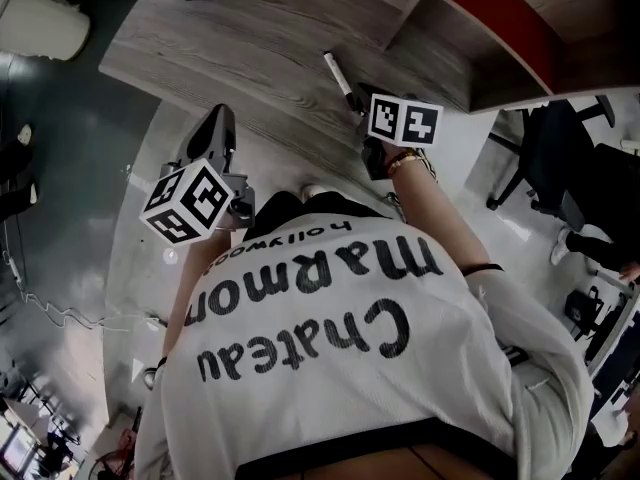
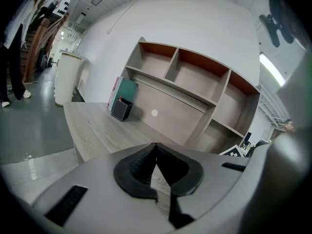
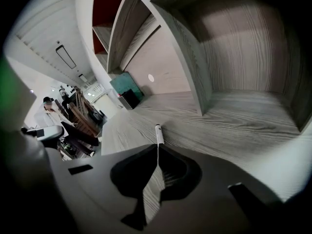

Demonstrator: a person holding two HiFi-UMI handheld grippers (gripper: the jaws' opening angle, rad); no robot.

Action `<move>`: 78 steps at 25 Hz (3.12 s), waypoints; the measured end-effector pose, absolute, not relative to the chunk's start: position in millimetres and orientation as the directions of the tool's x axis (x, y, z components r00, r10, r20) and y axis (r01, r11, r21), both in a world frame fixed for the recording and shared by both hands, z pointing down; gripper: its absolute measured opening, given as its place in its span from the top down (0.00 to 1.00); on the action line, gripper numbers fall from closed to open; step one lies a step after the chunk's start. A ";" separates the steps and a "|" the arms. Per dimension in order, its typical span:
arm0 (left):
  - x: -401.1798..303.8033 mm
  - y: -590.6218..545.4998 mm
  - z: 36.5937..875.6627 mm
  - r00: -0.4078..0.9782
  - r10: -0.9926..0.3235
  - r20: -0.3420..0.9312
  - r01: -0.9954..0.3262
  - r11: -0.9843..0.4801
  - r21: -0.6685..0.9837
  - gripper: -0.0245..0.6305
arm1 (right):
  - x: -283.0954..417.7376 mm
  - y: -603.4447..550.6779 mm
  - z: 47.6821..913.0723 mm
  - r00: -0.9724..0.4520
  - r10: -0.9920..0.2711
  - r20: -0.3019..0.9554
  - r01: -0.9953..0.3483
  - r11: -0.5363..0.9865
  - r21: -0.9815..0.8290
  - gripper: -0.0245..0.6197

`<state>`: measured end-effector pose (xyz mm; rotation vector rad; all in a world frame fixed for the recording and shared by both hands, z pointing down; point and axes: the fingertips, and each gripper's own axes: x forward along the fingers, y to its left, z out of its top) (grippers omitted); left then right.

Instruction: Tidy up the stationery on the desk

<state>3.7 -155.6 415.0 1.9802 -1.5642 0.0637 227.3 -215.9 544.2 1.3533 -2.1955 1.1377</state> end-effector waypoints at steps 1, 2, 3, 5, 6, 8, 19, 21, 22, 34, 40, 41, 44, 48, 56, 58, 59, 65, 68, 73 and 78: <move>3.0 -155.2 416.8 0.301 -0.866 0.399 -0.896 -0.114 0.430 0.94 | 226.7 -215.6 548.1 -0.497 -0.594 0.633 -0.859 0.235 -0.454 0.91; 2.8 -155.1 418.2 0.302 -0.865 0.401 -0.893 -0.110 0.436 0.94 | 225.7 -215.2 551.7 -0.497 -0.587 0.640 -0.861 0.239 -0.450 0.87; 3.3 -155.1 419.2 0.304 -0.864 0.401 -0.890 -0.108 0.443 0.94 | 224.6 -214.5 555.2 -0.498 -0.580 0.645 -0.861 0.243 -0.446 0.84; 5.7 -155.6 419.4 0.313 -0.863 0.397 -0.884 -0.112 0.454 0.94 | 223.4 -213.1 561.0 -0.496 -0.569 0.656 -0.864 0.250 -0.436 0.81; 6.8 -155.9 418.8 0.317 -0.862 0.394 -0.882 -0.116 0.456 0.94 | 223.4 -212.5 563.3 -0.491 -0.566 0.663 -0.868 0.255 -0.425 0.79; 7.2 -156.7 416.7 0.321 -0.863 0.389 -0.882 -0.122 0.455 0.94 | 224.5 -211.2 567.7 -0.474 -0.559 0.681 -0.880 0.269 -0.391 0.74; -0.3 -157.3 414.5 0.313 -0.868 0.385 -0.883 -0.116 0.456 0.94 | 224.3 -205.0 590.4 -0.392 -0.499 0.773 -0.911 0.327 -0.251 0.71; -2.0 -155.8 413.6 0.309 -0.871 0.382 -0.882 -0.113 0.457 0.94 | 225.7 -205.2 590.9 -0.387 -0.495 0.778 -0.915 0.310 -0.258 0.73; -2.7 -154.8 413.8 0.308 -0.872 0.381 -0.882 -0.111 0.458 0.94 | 226.2 -205.5 591.0 -0.382 -0.493 0.782 -0.917 0.308 -0.254 0.74; -4.6 -150.0 410.8 0.298 -0.884 0.361 -0.877 -0.104 0.469 0.94 | 226.9 -202.5 586.9 -0.372 -0.503 0.780 -0.912 0.354 -0.207 0.83; -5.7 -148.3 407.2 0.302 -0.890 0.343 -0.875 -0.115 0.471 0.94 | 224.3 -212.3 560.3 -0.411 -0.557 0.721 -0.904 0.353 -0.243 0.84; -4.5 -148.2 405.8 0.304 -0.890 0.340 -0.874 -0.120 0.470 0.94 | 224.2 -213.9 554.2 -0.417 -0.566 0.711 -0.901 0.357 -0.244 0.84; -1.8 -148.5 401.8 0.312 -0.890 0.332 -0.875 -0.133 0.466 0.94 | 223.0 -216.8 537.2 -0.439 -0.588 0.679 -0.893 0.368 -0.258 0.84; 0.0 -148.7 396.7 0.317 -0.893 0.319 -0.876 -0.147 0.460 0.94 | 221.6 -217.0 515.6 -0.471 -0.614 0.633 -0.879 0.384 -0.282 0.84; -8.9 -142.2 374.2 0.299 -0.911 0.283 -0.890 -0.160 0.427 0.94 | 201.2 -218.0 457.4 -0.564 -0.656 0.502 -0.826 0.450 -0.340 0.84; -12.4 -140.2 370.7 0.293 -0.915 0.278 -0.894 -0.159 0.418 0.94 | 195.4 -216.8 444.0 -0.581 -0.666 0.468 -0.813 0.467 -0.346 0.84; -14.4 -139.3 368.8 0.289 -0.917 0.274 -0.896 -0.159 0.414 0.94 | 191.9 -216.5 437.7 -0.591 -0.669 0.451 -0.807 0.476 -0.350 0.84; -24.9 -132.3 365.3 0.277 -0.923 0.266 -0.899 -0.151 0.412 0.94 | 175.3 -212.7 418.3 -0.622 -0.670 0.406 -0.782 0.503 -0.368 0.84; -30.7 -137.2 369.6 0.277 -0.924 0.264 -0.893 -0.145 0.426 0.94 | 170.2 -215.1 418.2 -0.624 -0.669 0.405 -0.780 0.500 -0.376 0.84; -40.4 -154.8 378.0 0.296 -0.917 0.268 -0.881 -0.154 0.447 0.94 | 162.9 -228.7 419.6 -0.610 -0.678 0.411 -0.790 0.480 -0.381 0.84; -53.0 -179.2 381.1 0.322 -0.906 0.275 -0.871 -0.170 0.462 0.94 | 150.9 -244.9 422.4 -0.591 -0.681 0.432 -0.805 0.460 -0.376 0.84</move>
